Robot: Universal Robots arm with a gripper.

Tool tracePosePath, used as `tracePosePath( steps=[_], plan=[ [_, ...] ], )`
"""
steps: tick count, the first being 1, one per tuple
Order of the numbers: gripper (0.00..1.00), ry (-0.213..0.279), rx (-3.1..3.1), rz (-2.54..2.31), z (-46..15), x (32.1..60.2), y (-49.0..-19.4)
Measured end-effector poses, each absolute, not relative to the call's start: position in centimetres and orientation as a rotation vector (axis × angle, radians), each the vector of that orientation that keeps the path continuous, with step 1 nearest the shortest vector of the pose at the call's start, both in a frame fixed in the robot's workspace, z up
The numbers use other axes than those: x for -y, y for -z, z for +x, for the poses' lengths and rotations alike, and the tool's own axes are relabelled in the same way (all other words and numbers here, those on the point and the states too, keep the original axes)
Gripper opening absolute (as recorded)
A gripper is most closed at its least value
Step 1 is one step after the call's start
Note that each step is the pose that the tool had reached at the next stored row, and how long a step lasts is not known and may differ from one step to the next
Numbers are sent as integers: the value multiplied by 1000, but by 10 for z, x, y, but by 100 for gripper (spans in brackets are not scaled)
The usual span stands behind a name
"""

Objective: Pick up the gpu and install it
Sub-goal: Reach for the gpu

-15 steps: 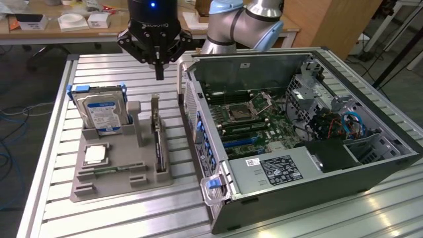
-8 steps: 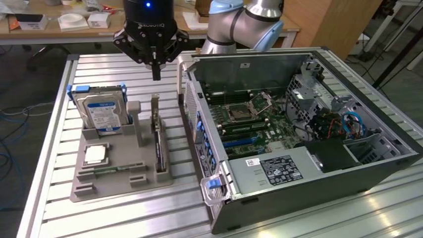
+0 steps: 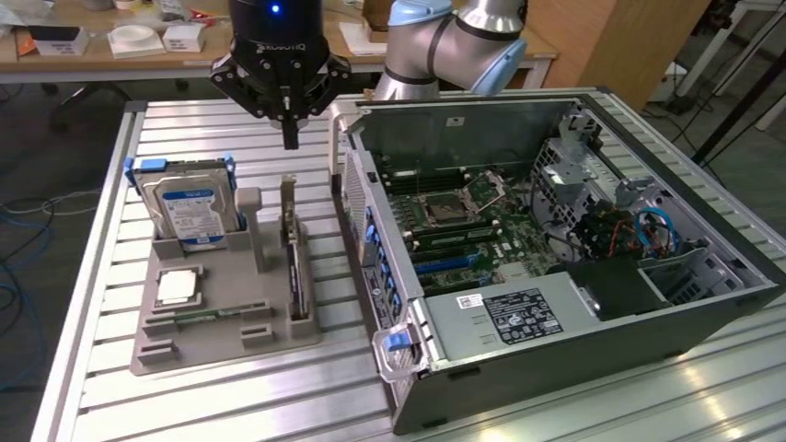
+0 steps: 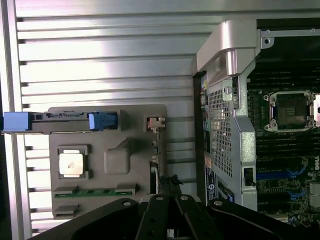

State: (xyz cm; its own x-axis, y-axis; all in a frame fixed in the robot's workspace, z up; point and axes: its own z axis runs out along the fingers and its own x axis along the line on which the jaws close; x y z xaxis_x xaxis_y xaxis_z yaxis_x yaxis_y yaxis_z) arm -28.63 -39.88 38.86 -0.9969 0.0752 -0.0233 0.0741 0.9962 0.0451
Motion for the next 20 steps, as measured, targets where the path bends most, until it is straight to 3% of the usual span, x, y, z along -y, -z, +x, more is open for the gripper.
tracePosePath(
  steps=[5, 7, 8, 10, 13, 14, 20],
  plan=[
    [11, -69, -3114, 117, -286, 399, -389],
    [23, -69, -3114, 117, -286, 399, -389],
    [23, -69, -3114, 117, -286, 399, -389],
    [35, -69, -3114, 117, -286, 399, -389],
    [41, -69, -3114, 116, -286, 399, -389],
    [47, -69, -3114, 116, -286, 399, -389],
    [47, -69, -3114, 117, -286, 399, -388]
  ],
)
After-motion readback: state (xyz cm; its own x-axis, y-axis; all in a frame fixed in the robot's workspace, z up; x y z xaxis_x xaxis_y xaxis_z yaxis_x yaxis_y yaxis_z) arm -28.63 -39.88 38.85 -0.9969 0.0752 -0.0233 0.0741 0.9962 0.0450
